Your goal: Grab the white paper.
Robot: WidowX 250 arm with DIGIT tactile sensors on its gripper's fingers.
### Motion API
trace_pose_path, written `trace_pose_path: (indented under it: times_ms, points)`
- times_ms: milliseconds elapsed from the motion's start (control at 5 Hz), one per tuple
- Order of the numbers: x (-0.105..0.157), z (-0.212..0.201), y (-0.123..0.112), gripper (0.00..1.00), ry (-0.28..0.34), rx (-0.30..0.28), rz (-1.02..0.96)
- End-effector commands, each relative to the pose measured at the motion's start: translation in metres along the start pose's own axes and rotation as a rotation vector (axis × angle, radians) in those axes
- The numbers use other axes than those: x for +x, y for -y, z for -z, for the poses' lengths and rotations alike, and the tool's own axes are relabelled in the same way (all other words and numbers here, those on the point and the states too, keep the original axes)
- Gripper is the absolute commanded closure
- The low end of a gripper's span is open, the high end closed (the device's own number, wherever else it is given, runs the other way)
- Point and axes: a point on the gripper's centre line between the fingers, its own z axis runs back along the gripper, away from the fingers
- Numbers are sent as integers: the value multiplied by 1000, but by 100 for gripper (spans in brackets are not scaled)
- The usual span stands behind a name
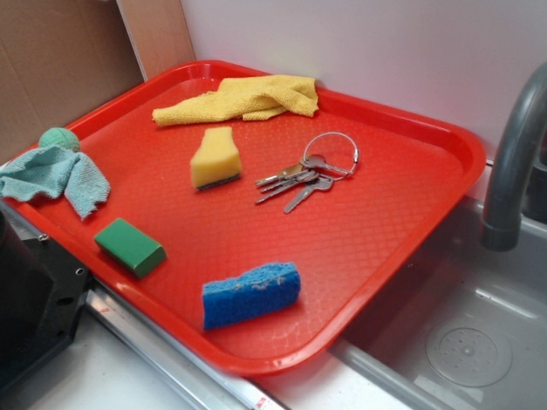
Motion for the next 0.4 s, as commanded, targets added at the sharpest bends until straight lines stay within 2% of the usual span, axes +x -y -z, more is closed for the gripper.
trace_pose_path:
  times_ms: [0,200]
  points:
    - [8,15,10,100,-10,-20,7]
    - [10,15,10,100,-32,-12,8]
